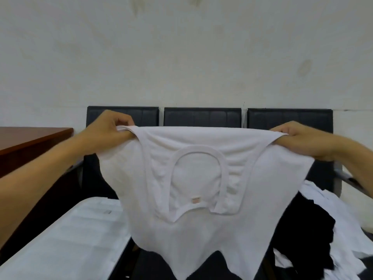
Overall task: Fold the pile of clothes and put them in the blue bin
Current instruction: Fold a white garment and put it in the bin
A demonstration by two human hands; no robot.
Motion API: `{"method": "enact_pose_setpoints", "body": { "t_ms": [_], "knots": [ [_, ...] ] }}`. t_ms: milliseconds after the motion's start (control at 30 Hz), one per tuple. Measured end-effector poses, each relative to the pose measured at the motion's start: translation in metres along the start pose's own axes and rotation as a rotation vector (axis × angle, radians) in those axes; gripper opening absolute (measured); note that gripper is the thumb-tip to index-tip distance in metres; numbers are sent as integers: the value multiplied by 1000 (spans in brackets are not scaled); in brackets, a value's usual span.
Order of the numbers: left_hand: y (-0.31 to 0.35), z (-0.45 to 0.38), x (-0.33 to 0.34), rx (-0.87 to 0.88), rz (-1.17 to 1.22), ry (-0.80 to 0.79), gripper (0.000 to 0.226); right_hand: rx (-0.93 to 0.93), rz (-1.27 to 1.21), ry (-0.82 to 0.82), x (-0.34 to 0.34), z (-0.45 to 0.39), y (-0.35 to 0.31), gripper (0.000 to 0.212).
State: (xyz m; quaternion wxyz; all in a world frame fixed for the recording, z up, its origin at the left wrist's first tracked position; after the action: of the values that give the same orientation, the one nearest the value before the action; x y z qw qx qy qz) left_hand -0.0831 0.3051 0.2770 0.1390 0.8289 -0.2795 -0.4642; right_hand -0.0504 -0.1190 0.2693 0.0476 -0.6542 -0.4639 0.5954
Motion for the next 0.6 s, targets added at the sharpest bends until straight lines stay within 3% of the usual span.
{"method": "enact_pose_setpoints", "body": {
  "t_ms": [67,133,167,233,367,500,600],
  "knots": [
    [-1,5,-1,-2,45,-124,14,48,-91,-85,-3,4,10,23],
    [-4,10,3,-14,37,-239,50,93,-169,-182,-4,5,24,25],
    [-8,9,5,-30,30,-270,67,117,-184,-245,-4,3,30,41],
    [-18,6,15,-88,43,-333,78,175,-189,-316,-1,-4,51,68],
    [-60,-7,74,-268,23,-509,65,289,-171,-370,40,-42,106,31],
    [-121,-17,157,-375,-85,-628,13,361,-30,-499,107,-72,174,23],
    [-179,-14,227,-340,-243,-643,22,284,180,-508,168,-98,240,23]
  ]
}}
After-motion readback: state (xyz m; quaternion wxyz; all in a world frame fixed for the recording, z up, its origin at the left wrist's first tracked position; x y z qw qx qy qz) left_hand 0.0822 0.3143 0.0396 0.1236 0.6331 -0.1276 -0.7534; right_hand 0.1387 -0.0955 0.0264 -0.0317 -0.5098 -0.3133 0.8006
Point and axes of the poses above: each hand's wrist, its own z-axis away from the middle knuckle, its own x-axis out of the palm, y = z × x, the point moved 3 cm from there along -z, towards the middle knuckle, and after that the axes turned 9 degrees about -x, right-handed, at the moved point
